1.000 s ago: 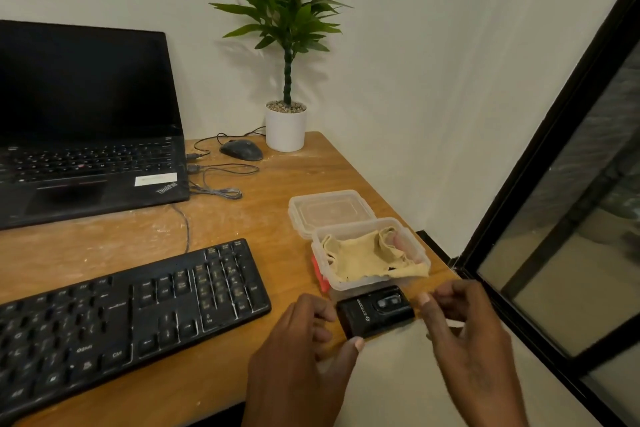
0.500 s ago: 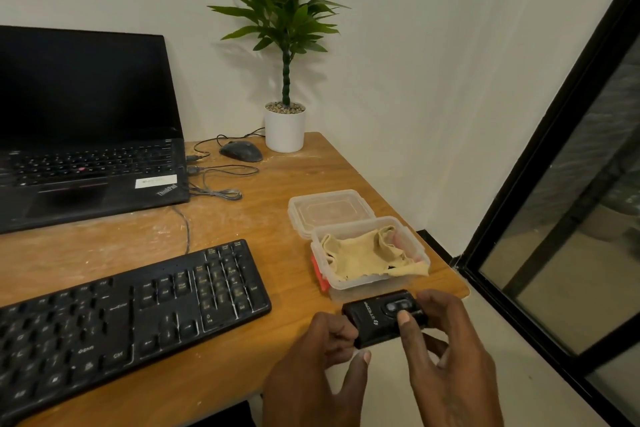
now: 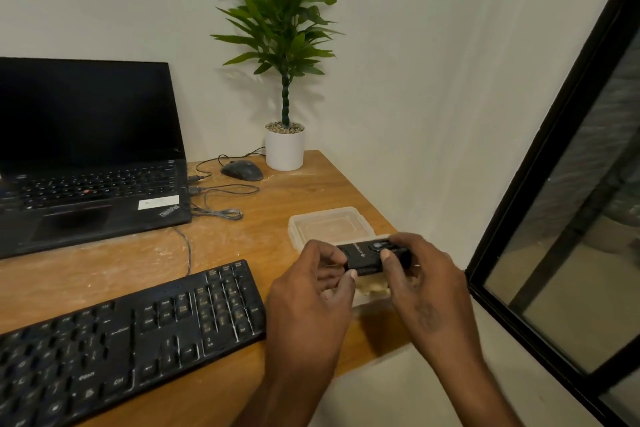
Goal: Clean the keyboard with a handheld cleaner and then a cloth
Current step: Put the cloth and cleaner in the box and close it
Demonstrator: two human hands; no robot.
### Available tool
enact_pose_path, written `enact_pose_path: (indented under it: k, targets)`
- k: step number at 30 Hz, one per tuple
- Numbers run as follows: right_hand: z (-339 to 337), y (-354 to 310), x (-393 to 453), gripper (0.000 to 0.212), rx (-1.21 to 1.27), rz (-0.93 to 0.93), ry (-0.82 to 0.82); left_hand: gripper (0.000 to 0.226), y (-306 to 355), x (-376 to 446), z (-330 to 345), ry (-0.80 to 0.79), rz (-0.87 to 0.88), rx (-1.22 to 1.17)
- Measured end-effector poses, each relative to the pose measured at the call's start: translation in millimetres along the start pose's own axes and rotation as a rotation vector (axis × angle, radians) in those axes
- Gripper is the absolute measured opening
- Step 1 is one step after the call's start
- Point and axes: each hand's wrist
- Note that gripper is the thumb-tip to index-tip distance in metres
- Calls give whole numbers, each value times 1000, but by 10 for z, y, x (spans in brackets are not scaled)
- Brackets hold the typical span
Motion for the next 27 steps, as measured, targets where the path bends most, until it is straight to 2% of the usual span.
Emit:
enact_pose_path:
  k: [4, 10, 23, 27]
  targets:
    - [118, 44, 139, 29, -154, -30, -150, 23, -114, 139, 34, -57, 3, 220]
    - [176, 35, 172, 26, -388, -67, -205, 10, -47, 306, 55, -276, 114, 569]
    - [298, 145, 192, 22, -374, -58, -134, 16, -138, 411, 94, -350, 133, 646]
    - [287, 151, 231, 22, -375, -69, -159, 19, -160, 420, 57, -297, 97, 495]
Point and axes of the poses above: each hand's wrist, its own x-axis towards the middle knuckle, its own z-axis out of the palm, y = z × x, and after that the axes turned 12 degrees about -x, right-handed
